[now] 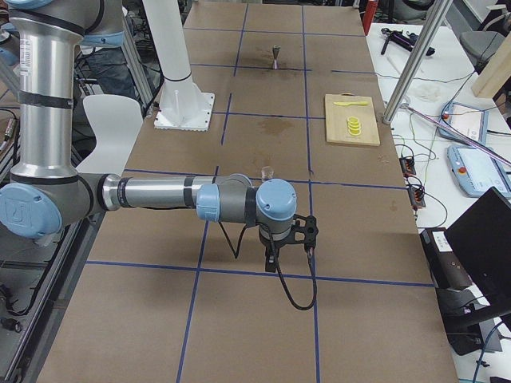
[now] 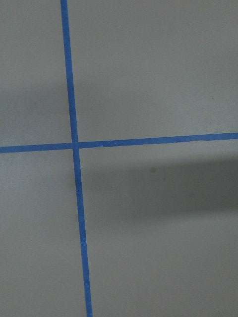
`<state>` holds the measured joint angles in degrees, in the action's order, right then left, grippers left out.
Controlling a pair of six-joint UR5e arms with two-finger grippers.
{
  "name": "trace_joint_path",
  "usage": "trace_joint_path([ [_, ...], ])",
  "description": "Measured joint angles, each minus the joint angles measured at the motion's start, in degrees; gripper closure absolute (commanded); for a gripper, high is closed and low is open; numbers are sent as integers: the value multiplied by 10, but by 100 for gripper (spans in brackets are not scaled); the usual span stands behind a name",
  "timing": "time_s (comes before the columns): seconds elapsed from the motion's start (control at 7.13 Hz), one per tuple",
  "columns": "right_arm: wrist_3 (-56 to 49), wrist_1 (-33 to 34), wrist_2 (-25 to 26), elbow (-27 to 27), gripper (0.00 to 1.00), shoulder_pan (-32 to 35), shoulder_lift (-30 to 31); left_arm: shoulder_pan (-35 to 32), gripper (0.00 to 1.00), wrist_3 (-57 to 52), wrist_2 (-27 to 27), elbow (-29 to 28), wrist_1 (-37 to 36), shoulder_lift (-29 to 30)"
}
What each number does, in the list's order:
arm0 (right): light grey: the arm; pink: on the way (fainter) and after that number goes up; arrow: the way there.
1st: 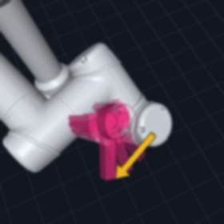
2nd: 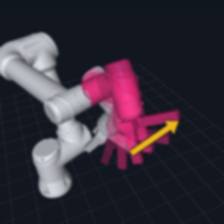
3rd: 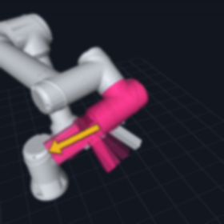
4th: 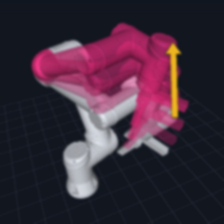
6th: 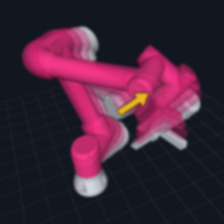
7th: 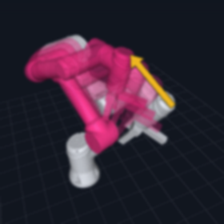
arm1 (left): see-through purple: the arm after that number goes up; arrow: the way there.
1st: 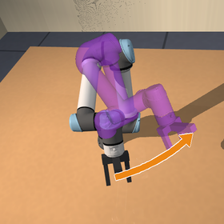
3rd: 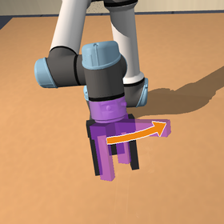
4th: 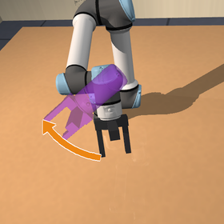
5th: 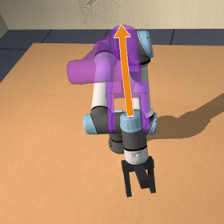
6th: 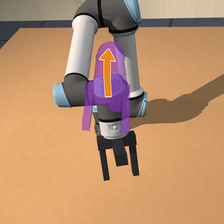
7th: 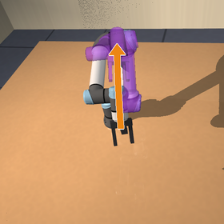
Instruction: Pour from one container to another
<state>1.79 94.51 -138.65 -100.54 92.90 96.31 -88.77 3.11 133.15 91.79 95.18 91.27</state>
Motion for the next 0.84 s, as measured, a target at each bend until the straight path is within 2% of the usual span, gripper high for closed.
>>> trace_joint_path([
  [0.42, 0, -5, 4, 0, 0, 0, -3, 0, 0, 0, 2, 1, 2, 1],
  [0.84, 0, -40, 12, 13, 0, 0, -2, 0, 0, 0, 3, 7, 2, 2],
])
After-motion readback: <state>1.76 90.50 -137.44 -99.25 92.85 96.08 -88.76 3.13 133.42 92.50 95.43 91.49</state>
